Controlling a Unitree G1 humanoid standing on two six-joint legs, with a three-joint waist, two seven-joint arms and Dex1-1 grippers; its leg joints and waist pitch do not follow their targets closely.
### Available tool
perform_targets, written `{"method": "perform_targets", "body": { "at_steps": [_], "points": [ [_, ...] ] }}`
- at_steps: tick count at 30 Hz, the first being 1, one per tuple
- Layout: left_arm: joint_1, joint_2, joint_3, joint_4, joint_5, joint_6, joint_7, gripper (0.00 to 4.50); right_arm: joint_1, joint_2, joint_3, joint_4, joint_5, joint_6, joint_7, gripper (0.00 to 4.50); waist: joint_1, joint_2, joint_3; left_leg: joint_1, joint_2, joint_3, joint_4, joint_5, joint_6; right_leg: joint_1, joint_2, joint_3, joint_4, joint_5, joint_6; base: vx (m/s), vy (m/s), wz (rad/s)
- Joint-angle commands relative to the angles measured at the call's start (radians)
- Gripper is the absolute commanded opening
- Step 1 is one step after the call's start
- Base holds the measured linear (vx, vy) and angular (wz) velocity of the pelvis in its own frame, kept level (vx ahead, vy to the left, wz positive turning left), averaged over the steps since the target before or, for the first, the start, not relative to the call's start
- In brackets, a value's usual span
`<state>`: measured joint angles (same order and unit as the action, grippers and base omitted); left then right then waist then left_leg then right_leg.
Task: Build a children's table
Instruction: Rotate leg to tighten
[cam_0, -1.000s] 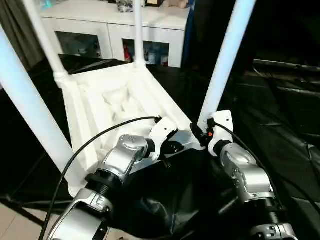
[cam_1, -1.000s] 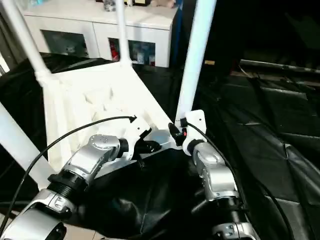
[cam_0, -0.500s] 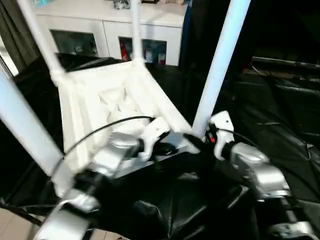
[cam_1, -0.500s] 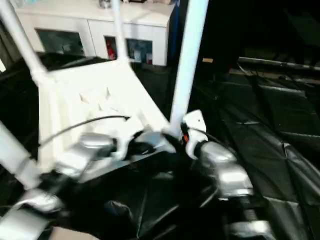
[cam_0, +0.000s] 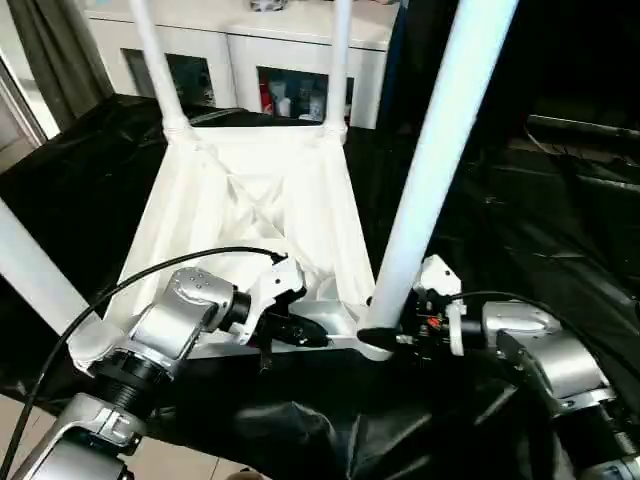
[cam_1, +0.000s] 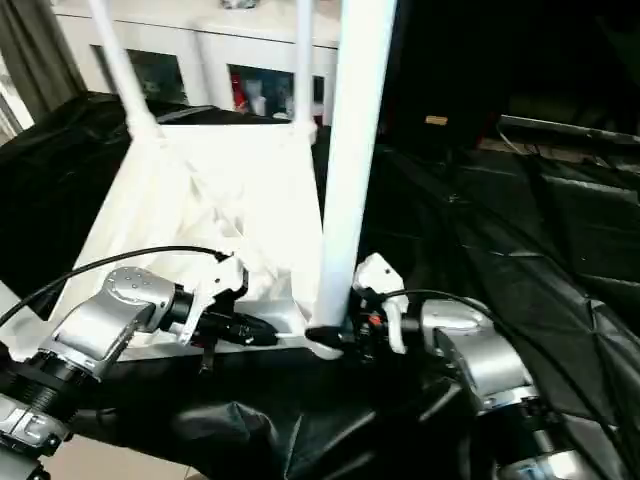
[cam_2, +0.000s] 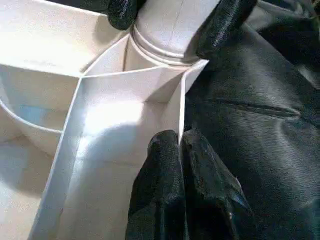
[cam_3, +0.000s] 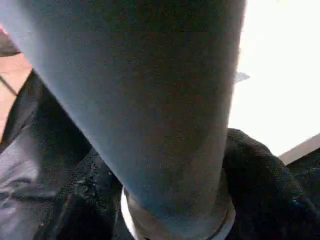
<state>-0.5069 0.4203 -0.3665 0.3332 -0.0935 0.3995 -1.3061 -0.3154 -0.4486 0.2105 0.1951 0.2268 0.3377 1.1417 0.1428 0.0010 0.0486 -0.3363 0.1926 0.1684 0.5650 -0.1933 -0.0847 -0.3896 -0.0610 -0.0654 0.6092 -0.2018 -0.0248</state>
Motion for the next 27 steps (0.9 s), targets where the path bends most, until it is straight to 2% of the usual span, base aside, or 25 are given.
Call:
{"method": "perform_targets", "body": {
  "at_steps": [1, 6, 8, 13, 14, 16, 17, 18, 20, 21, 23, 24, 26, 27],
  "points": [
    [0.011, -0.004, -0.028, -0.006, -0.011, 0.015, -0.026, 0.00, -0.002, -0.006, 0.026, -0.027, 0.012, 0.014, 0.029, 2.57, -0.001, -0.004, -0.054, -0.007, 0.037, -0.007, -0.057, -0.146, 0.048, 0.050, -0.083, 0.052, -0.077, -0.194, -0.184, 0.000, 0.000, 0.00],
    [0.008, -0.013, -0.028, -0.004, -0.004, 0.020, -0.014, 0.00, 0.004, -0.005, 0.027, -0.031, 0.020, 0.020, 0.030, 2.42, 0.001, -0.007, -0.055, -0.009, 0.037, -0.008, -0.056, -0.133, 0.048, 0.051, -0.083, 0.052, -0.076, -0.196, -0.177, 0.000, 0.000, 0.00],
    [0.005, -0.018, -0.026, -0.003, 0.001, 0.025, 0.003, 0.00, 0.008, 0.000, 0.026, -0.026, 0.021, 0.019, 0.026, 2.41, 0.001, -0.015, -0.055, -0.010, 0.037, -0.007, -0.056, -0.126, 0.052, 0.051, -0.083, 0.051, -0.074, -0.187, -0.178, 0.000, 0.000, 0.00],
    [-0.008, -0.036, -0.002, 0.020, 0.021, 0.037, 0.089, 0.00, 0.004, 0.046, 0.014, 0.013, -0.004, 0.017, -0.056, 2.39, 0.004, -0.012, -0.052, -0.010, 0.035, -0.008, -0.057, -0.140, 0.048, 0.049, -0.085, 0.051, -0.080, -0.245, -0.162, 0.000, 0.000, 0.00],
    [-0.021, -0.057, 0.015, 0.051, 0.035, 0.029, 0.151, 0.00, -0.010, 0.090, -0.013, 0.063, -0.028, 0.018, -0.165, 2.39, 0.002, -0.003, -0.051, -0.009, 0.035, -0.008, -0.057, -0.148, 0.044, 0.045, -0.085, 0.052, -0.082, -0.259, -0.161, 0.000, 0.000, 0.00],
    [-0.052, -0.116, 0.045, 0.118, 0.063, 0.026, 0.286, 0.00, -0.036, 0.194, -0.094, 0.161, -0.061, 0.033, -0.428, 2.36, -0.005, 0.000, -0.042, -0.004, 0.029, -0.009, -0.063, -0.211, 0.010, 0.041, -0.086, 0.048, -0.099, -0.388, -0.135, -0.028, -0.001, -0.04],
    [-0.060, -0.133, 0.051, 0.131, 0.067, 0.030, 0.316, 0.00, -0.038, 0.216, -0.114, 0.174, -0.061, 0.043, -0.482, 2.36, -0.015, -0.005, -0.043, -0.003, 0.026, -0.019, -0.070, -0.256, -0.021, 0.048, -0.089, 0.039, -0.109, -0.517, -0.081, -0.056, -0.003, -0.08],
    [-0.068, -0.153, 0.057, 0.145, 0.071, 0.034, 0.351, 0.00, -0.038, 0.239, -0.132, 0.181, -0.057, 0.049, -0.528, 2.34, -0.016, -0.002, -0.045, -0.003, 0.027, -0.021, -0.072, -0.256, -0.023, 0.049, -0.091, 0.040, -0.110, -0.520, -0.069, -0.057, 0.012, -0.13],
    [-0.087, -0.212, 0.062, 0.176, 0.082, 0.039, 0.430, 0.00, -0.035, 0.303, -0.179, 0.198, -0.066, 0.067, -0.685, 2.33, -0.021, 0.005, -0.048, 0.004, 0.031, -0.021, -0.071, -0.263, -0.020, 0.040, -0.088, 0.044, -0.111, -0.473, -0.072, 0.000, 0.000, 0.00],
    [-0.088, -0.215, 0.062, 0.178, 0.083, 0.039, 0.434, 0.00, -0.035, 0.307, -0.182, 0.199, -0.067, 0.068, -0.694, 2.32, -0.026, 0.002, -0.047, 0.004, 0.031, -0.018, -0.072, -0.265, -0.019, 0.037, -0.085, 0.047, -0.109, -0.435, -0.086, 0.000, 0.000, 0.00],
    [-0.103, -0.275, 0.063, 0.198, 0.085, 0.038, 0.497, 0.00, -0.027, 0.348, -0.184, 0.206, -0.101, 0.056, -0.795, 2.32, -0.029, 0.000, -0.049, -0.001, 0.029, -0.017, -0.071, -0.254, -0.014, 0.041, -0.084, 0.048, -0.105, -0.393, -0.099, 0.000, 0.000, 0.00],
    [-0.110, -0.300, 0.062, 0.205, 0.087, 0.038, 0.522, 0.00, -0.026, 0.367, -0.185, 0.211, -0.111, 0.050, -0.830, 2.32, -0.030, 0.002, -0.049, 0.002, 0.030, -0.015, -0.070, -0.252, -0.015, 0.037, -0.082, 0.051, -0.104, -0.376, -0.106, 0.000, 0.000, 0.00],
    [-0.121, -0.344, 0.054, 0.222, 0.100, 0.026, 0.561, 0.00, -0.030, 0.412, -0.189, 0.221, -0.125, 0.043, -0.876, 2.32, -0.029, 0.000, -0.049, 0.001, 0.030, -0.014, -0.069, -0.243, -0.013, 0.039, -0.082, 0.052, -0.102, -0.351, -0.113, 0.000, 0.000, 0.00],
    [-0.124, -0.362, 0.051, 0.230, 0.105, 0.022, 0.574, 0.00, -0.034, 0.426, -0.171, 0.224, -0.138, 0.037, -0.877, 2.32, -0.028, 0.001, -0.051, 0.000, 0.029, -0.015, -0.068, -0.238, -0.010, 0.042, -0.083, 0.052, -0.100, -0.340, -0.114, 0.000, 0.000, 0.00]
  ]
}}
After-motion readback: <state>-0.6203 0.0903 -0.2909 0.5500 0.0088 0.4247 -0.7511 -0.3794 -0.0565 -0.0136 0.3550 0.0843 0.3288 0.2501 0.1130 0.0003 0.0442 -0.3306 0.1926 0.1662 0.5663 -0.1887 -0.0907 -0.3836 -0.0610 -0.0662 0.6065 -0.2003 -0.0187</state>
